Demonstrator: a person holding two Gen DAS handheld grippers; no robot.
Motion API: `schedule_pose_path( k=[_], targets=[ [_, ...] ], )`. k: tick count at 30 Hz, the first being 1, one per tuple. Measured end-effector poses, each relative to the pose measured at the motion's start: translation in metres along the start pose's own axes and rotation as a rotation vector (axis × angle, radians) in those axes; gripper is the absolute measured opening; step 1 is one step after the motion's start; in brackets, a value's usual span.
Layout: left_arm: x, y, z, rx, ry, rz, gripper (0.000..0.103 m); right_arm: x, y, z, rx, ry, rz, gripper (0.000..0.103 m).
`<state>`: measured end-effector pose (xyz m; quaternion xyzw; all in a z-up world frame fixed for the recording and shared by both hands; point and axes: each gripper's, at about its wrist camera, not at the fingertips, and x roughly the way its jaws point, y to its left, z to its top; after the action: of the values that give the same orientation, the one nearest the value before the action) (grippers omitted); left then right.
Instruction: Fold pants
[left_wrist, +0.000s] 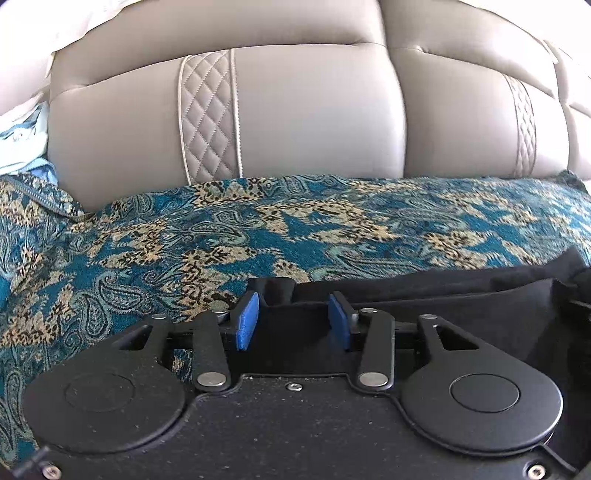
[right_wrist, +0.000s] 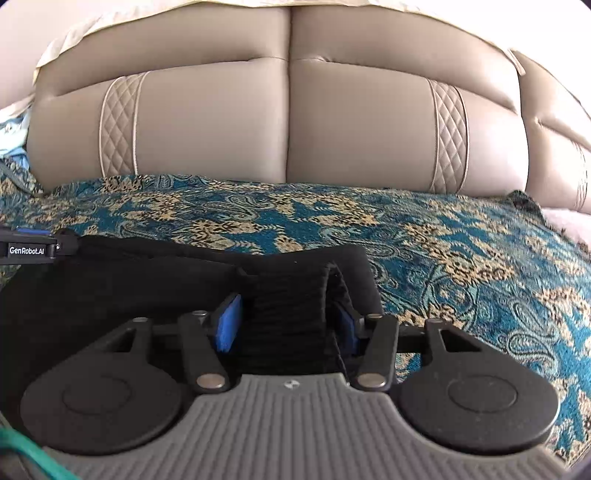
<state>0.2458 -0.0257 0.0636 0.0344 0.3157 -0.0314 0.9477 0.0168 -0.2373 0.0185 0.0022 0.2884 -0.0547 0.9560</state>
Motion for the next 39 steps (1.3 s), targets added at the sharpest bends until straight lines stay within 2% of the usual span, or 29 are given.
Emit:
schedule_pose_path(
  k=[4, 5, 7, 9, 11, 13, 16, 19, 22, 24, 27, 29, 33, 35, 36, 37, 39],
  targets=[
    [-0.003, 0.004, 0.004, -0.023, 0.005, 0.0, 0.044, -0.001, -0.009, -0.001, 0.021, -0.027, -0.001, 0.082],
    [-0.008, 0.005, 0.005, -0.027, -0.001, 0.002, 0.044, -0.003, -0.011, -0.002, 0.017, -0.043, -0.004, 0.088],
    [-0.023, 0.011, 0.006, -0.032, -0.031, -0.014, 0.05, -0.007, -0.015, -0.002, -0.004, -0.067, -0.017, 0.092],
    [-0.036, 0.018, 0.005, -0.024, -0.051, -0.045, 0.058, -0.009, -0.024, -0.002, -0.01, -0.077, -0.016, 0.102],
    [-0.044, 0.027, 0.002, -0.018, -0.035, -0.067, 0.061, -0.007, -0.036, -0.003, 0.011, -0.062, 0.005, 0.103],
    [-0.045, 0.038, -0.003, -0.028, 0.019, -0.106, 0.061, -0.003, -0.045, -0.004, 0.034, -0.036, 0.041, 0.103],
    [-0.039, 0.053, -0.012, -0.07, 0.095, -0.164, 0.061, 0.007, -0.057, -0.005, 0.075, 0.006, 0.11, 0.103],
    [-0.029, 0.064, -0.019, -0.124, 0.128, -0.198, 0.061, 0.018, -0.065, -0.005, 0.129, 0.054, 0.187, 0.103],
    [-0.022, 0.07, -0.017, -0.177, 0.123, -0.236, 0.061, 0.023, -0.068, -0.004, 0.13, 0.052, 0.225, 0.095],
    [-0.017, 0.074, -0.014, -0.202, 0.13, -0.277, 0.063, 0.023, -0.066, -0.004, 0.122, 0.045, 0.244, 0.084],
    [-0.009, 0.076, -0.008, -0.195, 0.14, -0.346, 0.073, 0.022, -0.064, -0.004, 0.129, 0.039, 0.274, 0.073],
    [-0.005, 0.076, -0.007, -0.189, 0.141, -0.374, 0.078, 0.02, -0.064, -0.004, 0.129, 0.037, 0.299, 0.068],
    [-0.005, 0.073, -0.009, -0.18, 0.132, -0.395, 0.085, 0.021, -0.068, -0.006, 0.156, 0.035, 0.323, 0.067],
    [-0.006, 0.07, -0.01, -0.169, 0.124, -0.4, 0.084, 0.021, -0.068, -0.006, 0.157, 0.032, 0.322, 0.066],
    [-0.007, 0.07, -0.011, -0.174, 0.12, -0.425, 0.069, 0.021, -0.068, -0.006, 0.159, 0.031, 0.321, 0.066],
    [-0.007, 0.073, -0.011, -0.189, 0.12, -0.468, 0.061, 0.021, -0.068, -0.007, 0.16, 0.029, 0.319, 0.066],
    [-0.002, 0.081, -0.012, -0.25, 0.123, -0.507, 0.061, 0.021, -0.067, -0.006, 0.16, 0.028, 0.314, 0.064]
  ],
)
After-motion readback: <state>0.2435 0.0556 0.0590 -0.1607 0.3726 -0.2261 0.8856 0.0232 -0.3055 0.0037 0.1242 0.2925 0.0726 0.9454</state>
